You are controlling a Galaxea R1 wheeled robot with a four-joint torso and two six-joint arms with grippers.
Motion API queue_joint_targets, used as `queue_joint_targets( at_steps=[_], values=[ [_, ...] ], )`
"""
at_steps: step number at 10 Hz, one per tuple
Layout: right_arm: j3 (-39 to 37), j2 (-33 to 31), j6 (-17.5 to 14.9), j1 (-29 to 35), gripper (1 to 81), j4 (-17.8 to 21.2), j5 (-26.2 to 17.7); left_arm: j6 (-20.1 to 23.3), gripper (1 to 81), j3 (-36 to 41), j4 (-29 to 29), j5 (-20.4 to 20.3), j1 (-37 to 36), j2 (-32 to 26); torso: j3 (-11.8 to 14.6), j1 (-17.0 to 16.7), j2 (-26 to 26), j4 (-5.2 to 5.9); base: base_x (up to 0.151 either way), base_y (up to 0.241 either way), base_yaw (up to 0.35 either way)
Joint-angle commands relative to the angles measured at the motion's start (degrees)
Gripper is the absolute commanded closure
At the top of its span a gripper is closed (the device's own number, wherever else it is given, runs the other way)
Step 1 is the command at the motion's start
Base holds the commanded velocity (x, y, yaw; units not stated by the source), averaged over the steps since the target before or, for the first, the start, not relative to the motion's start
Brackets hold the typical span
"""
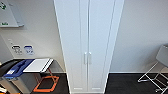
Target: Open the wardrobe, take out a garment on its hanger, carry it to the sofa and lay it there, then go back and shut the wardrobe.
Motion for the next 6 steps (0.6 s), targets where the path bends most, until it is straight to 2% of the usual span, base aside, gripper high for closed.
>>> queue_joint_targets(
  at_steps=[1,6],
  values=[
    [-0.7,-0.3,-0.2,1.3,1.0,-0.8,-3.6,0.0,1.0,1.3,0.8,3.1,-1.0,-0.8,0.0,0.0,0.0,0.00,0.077,0.000,0.000],
    [-0.9,-0.2,-0.2,1.2,1.0,-0.5,-3.2,0.2,1.0,2.6,0.9,3.1,-0.8,-1.2,0.0,0.0,0.0,0.00,0.108,0.000,0.000]
  ],
)
